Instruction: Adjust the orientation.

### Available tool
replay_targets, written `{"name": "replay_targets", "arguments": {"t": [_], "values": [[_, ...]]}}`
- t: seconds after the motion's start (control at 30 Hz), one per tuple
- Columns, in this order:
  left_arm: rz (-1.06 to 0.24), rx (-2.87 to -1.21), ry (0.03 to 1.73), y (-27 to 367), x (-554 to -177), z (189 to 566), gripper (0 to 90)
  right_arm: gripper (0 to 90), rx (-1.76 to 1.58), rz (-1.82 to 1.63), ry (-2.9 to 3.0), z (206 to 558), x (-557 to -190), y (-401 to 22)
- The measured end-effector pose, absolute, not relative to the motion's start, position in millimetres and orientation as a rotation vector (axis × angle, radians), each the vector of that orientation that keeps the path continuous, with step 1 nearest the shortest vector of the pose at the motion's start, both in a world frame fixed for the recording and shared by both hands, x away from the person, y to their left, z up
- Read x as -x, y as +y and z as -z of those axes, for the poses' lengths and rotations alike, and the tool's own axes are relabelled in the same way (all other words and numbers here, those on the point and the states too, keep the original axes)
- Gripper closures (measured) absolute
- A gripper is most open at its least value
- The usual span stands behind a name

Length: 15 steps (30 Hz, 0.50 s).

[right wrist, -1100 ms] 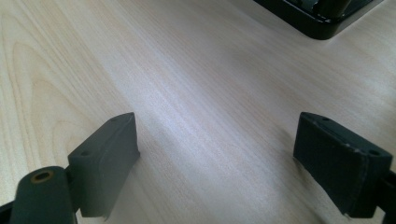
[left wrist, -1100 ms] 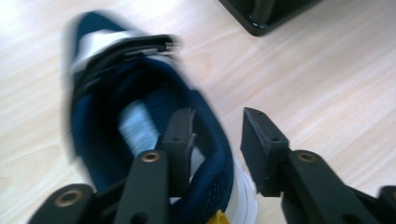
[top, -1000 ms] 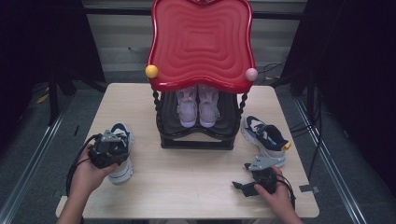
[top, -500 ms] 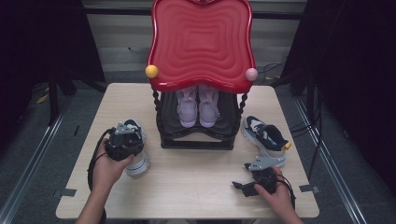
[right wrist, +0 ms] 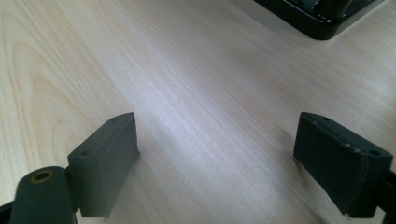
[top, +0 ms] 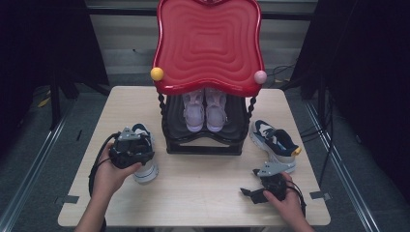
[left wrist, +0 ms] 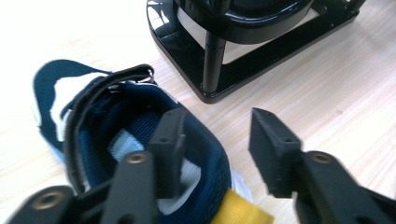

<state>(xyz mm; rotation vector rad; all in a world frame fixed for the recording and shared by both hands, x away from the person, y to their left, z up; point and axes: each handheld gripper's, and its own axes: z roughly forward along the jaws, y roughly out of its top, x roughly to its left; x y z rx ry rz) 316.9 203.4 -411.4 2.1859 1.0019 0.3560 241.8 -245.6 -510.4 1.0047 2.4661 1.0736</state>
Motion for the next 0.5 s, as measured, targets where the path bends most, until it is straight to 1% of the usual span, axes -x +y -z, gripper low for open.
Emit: {"name": "replay_targets", "arguments": {"t": [0.1,0.2,0.43,0.5], "values": [[-0.340,-2.195,0.980,205.5,-315.8,407.3,50.1,13.1,-1.004,-1.074,2.466,510.4,-241.9,-245.6],[-0.334,-2.230,0.949,208.0,-316.1,403.5,48.4,13.0,-1.004,-1.073,2.466,510.4,-241.9,-245.6],[-0.303,-2.264,0.916,207.7,-312.1,398.5,46.1,13.0,-1.005,-1.074,2.466,510.4,-241.9,-245.6],[-0.303,-2.303,0.901,207.2,-310.7,400.7,46.1,13.1,-1.004,-1.074,2.466,510.4,-241.9,-245.6]]}}
